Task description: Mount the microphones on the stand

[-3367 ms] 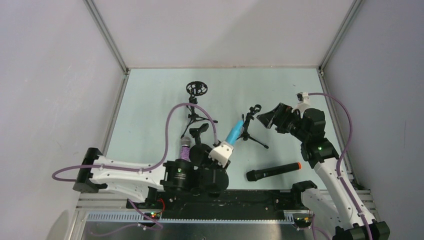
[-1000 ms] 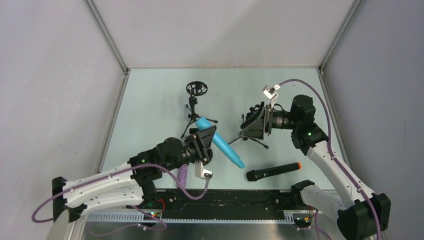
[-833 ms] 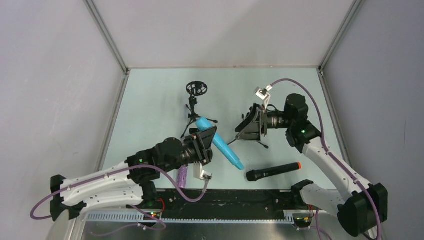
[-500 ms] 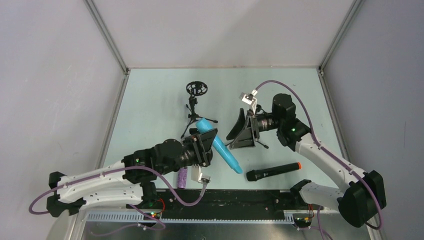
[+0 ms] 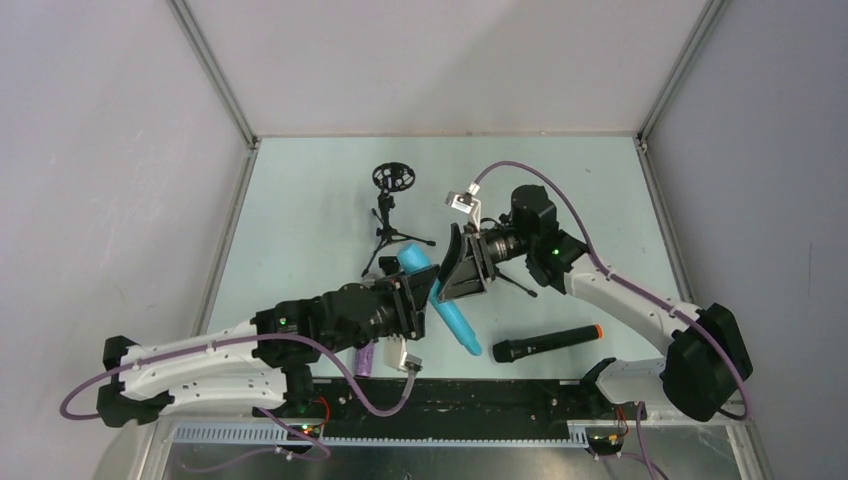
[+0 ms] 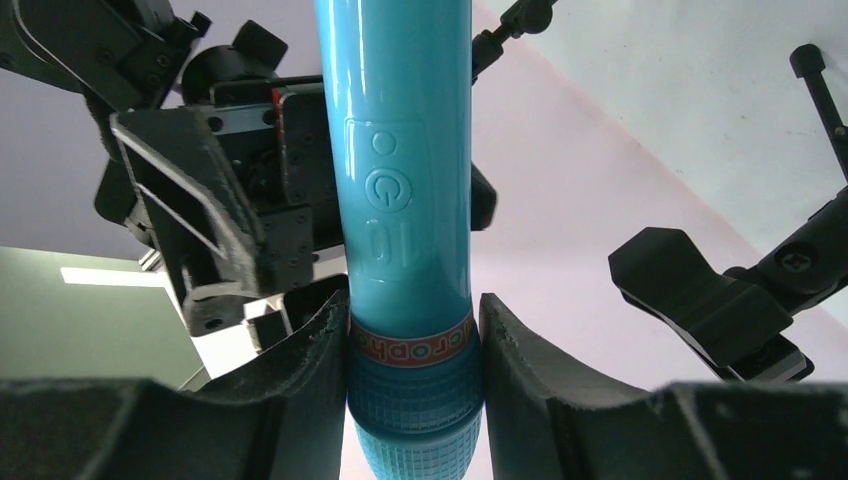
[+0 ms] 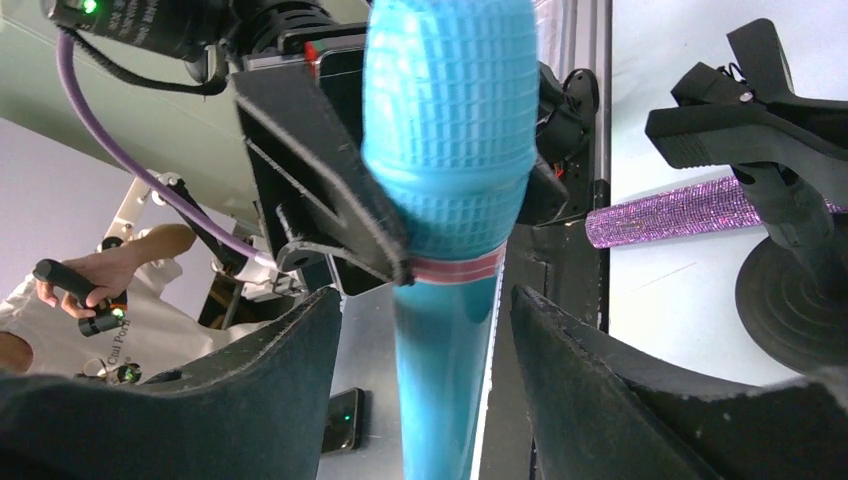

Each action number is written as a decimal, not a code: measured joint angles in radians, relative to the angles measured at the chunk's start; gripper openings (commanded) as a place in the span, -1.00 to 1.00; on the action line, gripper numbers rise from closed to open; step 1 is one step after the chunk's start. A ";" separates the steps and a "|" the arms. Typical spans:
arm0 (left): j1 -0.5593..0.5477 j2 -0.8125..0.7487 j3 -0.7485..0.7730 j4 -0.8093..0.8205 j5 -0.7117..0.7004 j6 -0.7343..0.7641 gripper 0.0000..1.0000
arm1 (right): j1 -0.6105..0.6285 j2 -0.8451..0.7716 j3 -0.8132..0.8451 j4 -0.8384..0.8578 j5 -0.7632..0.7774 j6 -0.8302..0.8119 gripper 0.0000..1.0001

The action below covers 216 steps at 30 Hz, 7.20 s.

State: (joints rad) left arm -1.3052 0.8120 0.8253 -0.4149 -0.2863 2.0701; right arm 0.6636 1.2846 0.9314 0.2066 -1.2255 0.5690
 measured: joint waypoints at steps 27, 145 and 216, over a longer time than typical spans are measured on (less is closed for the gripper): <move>-0.016 0.018 0.014 -0.008 -0.041 0.008 0.97 | 0.040 0.073 0.001 0.061 -0.029 0.031 -1.00; 0.346 0.966 0.738 -0.060 0.558 -1.648 -0.48 | -0.443 -0.687 -0.116 -0.448 1.094 -0.203 -1.00; 1.226 0.546 0.397 0.436 0.682 -2.410 0.99 | -0.443 -0.382 -0.050 0.063 0.917 -0.303 -1.00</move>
State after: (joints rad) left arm -0.0788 1.3575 1.2228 0.0216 0.3958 -0.3401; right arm 0.2211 0.9028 0.8810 0.2691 -0.3084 0.2665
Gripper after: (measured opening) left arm 0.996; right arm 0.402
